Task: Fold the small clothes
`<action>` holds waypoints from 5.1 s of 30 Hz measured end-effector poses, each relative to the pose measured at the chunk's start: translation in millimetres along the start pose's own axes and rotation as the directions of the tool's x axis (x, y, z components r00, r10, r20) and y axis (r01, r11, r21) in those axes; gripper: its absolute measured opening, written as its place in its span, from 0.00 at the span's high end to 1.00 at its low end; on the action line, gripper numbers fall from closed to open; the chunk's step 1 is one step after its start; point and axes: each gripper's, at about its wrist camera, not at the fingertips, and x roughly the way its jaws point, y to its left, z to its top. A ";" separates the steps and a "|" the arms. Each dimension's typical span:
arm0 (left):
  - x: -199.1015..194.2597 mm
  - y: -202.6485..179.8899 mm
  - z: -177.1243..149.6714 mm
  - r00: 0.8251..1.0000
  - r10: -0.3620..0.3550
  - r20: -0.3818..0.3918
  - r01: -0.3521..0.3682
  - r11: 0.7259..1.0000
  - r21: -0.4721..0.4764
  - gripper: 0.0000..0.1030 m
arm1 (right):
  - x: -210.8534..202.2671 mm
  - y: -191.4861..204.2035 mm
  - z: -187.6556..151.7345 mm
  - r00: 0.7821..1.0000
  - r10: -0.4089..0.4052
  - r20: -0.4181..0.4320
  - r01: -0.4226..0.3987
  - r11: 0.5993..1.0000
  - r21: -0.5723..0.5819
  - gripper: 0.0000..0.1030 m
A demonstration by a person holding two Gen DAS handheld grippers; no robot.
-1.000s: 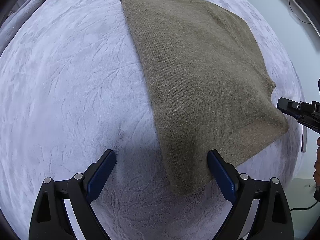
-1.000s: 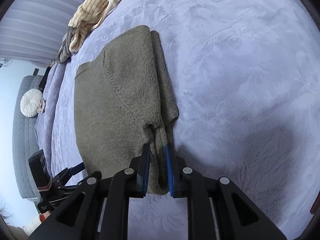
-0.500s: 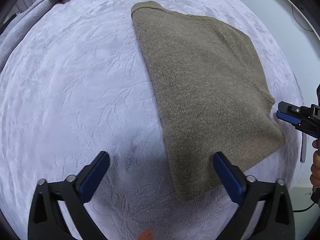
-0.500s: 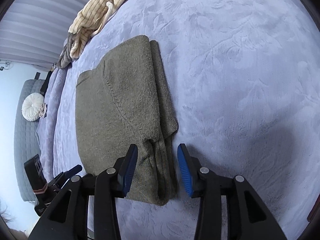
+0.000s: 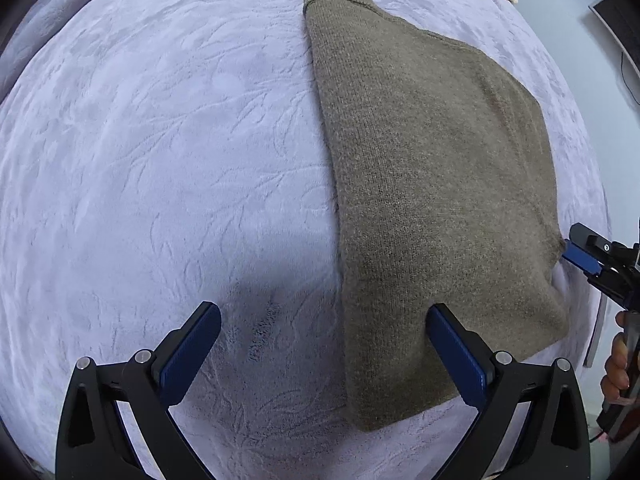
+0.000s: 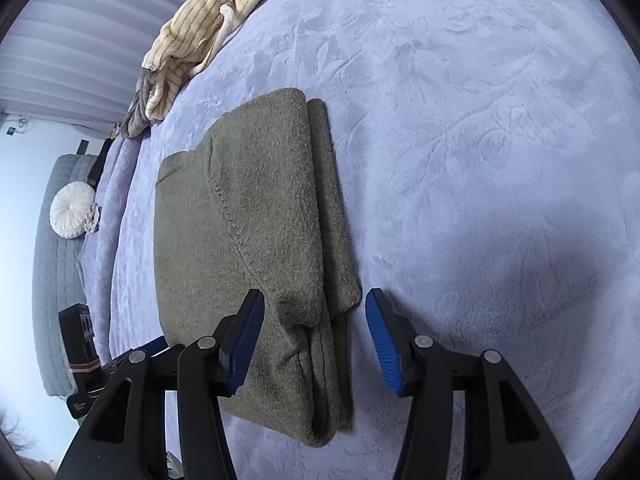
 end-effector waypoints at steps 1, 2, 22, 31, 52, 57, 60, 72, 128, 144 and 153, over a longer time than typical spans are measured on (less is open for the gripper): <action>1.1 1.6 -0.4 1.000 0.001 -0.003 -0.001 1.000 0.002 0.00 | 0.7 -0.5 2.1 1.000 0.001 0.000 -0.001 1.000 -0.001 0.45; 1.5 1.8 -3.1 1.000 0.003 -0.002 -0.003 1.000 0.001 0.00 | 1.8 -1.2 4.3 1.000 0.003 0.000 -0.003 1.000 -0.002 0.45; -5.0 4.0 17.0 0.989 -0.130 0.068 0.129 0.991 0.020 0.00 | 22.3 -13.2 29.5 0.999 0.039 -0.023 -0.038 0.999 0.012 0.45; 18.7 -7.2 60.3 0.982 -0.182 0.049 0.183 0.983 -0.007 0.00 | 39.5 -19.7 50.5 0.992 0.106 -0.067 -0.105 0.994 0.022 0.45; 50.2 -39.1 94.7 0.965 -0.261 0.011 0.260 0.964 0.063 0.19 | 99.5 7.7 71.7 0.919 0.304 -0.251 -0.320 0.947 -0.025 0.65; 26.0 -28.7 89.5 0.949 -0.310 0.049 0.305 0.948 0.091 0.55 | 81.2 19.3 61.0 0.899 0.387 -0.205 -0.389 0.921 0.033 0.72; 10.2 -23.4 86.8 0.928 -0.370 0.050 0.366 0.927 0.083 0.56 | 69.9 31.9 55.1 0.877 0.441 -0.191 -0.437 0.897 0.063 0.72; -79.7 22.4 33.8 0.919 -0.383 0.096 0.371 0.921 0.122 0.56 | 31.2 98.3 13.9 0.812 0.549 -0.197 -0.543 0.835 0.087 0.72; -27.6 119.3 -84.3 0.988 0.127 0.084 -0.124 0.992 -0.038 0.07 | 45.2 121.7 -47.6 0.977 0.046 -0.209 -0.086 0.978 -0.189 0.84; -32.6 116.1 -85.5 0.991 0.124 0.056 -0.121 0.991 -0.051 0.07 | 68.9 118.9 -75.8 0.945 -0.209 -0.250 0.125 0.941 -0.314 0.91; -51.7 108.3 -94.2 0.989 0.147 0.034 -0.146 0.989 -0.030 0.07 | 49.9 123.2 -82.2 0.930 -0.278 -0.240 0.211 0.940 -0.268 0.87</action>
